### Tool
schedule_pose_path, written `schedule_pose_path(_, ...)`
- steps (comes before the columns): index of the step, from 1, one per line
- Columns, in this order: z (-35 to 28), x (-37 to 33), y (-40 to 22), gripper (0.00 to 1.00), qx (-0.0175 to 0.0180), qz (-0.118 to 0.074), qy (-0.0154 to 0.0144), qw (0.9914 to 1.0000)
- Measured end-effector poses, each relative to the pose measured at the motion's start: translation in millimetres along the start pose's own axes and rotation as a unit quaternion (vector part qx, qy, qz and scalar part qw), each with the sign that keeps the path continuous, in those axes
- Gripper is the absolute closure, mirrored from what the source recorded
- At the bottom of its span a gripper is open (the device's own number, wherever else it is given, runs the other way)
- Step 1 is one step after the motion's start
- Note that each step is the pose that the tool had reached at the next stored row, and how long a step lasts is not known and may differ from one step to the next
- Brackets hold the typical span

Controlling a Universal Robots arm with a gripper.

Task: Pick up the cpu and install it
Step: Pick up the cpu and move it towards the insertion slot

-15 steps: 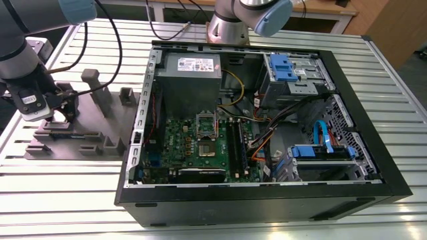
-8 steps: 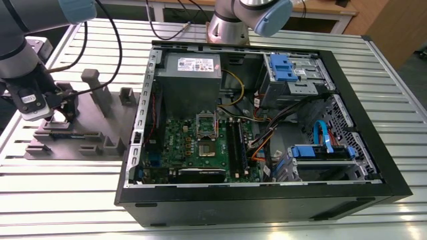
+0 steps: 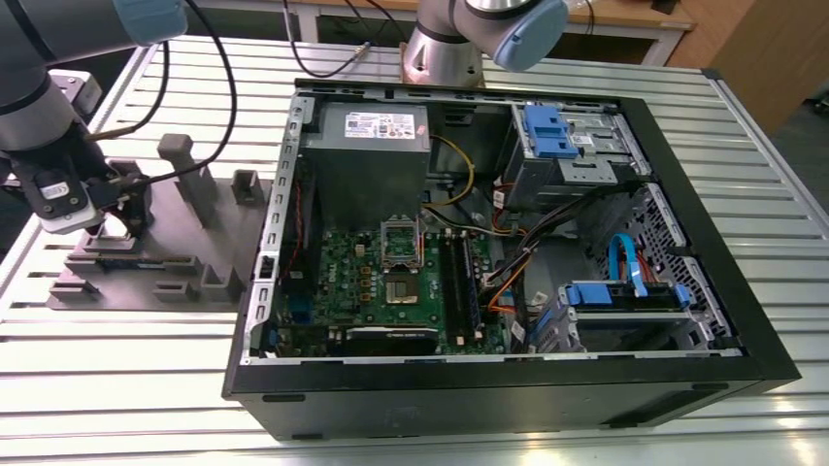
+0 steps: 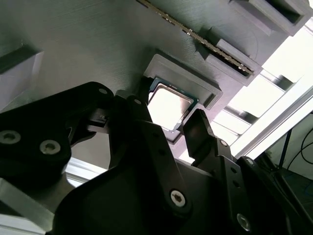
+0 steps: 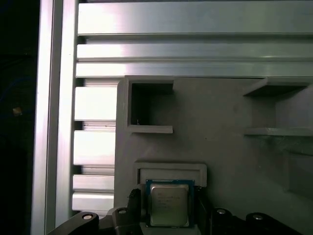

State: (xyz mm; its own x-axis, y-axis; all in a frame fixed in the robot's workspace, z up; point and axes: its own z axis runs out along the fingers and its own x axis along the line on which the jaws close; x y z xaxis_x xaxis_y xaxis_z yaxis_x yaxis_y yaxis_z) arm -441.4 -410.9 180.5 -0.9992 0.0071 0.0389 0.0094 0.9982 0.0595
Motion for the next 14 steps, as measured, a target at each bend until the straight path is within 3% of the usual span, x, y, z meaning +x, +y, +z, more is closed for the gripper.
schedule_pose_path(5, 0.1, 0.4, 0.0, 0.45, 0.0025, 0.0, -0.0014, 1.0)
schedule_pose_path(14, -1.1, 0.4, 0.2, 0.45, 0.0032, 0.0, -0.0016, 0.99999)
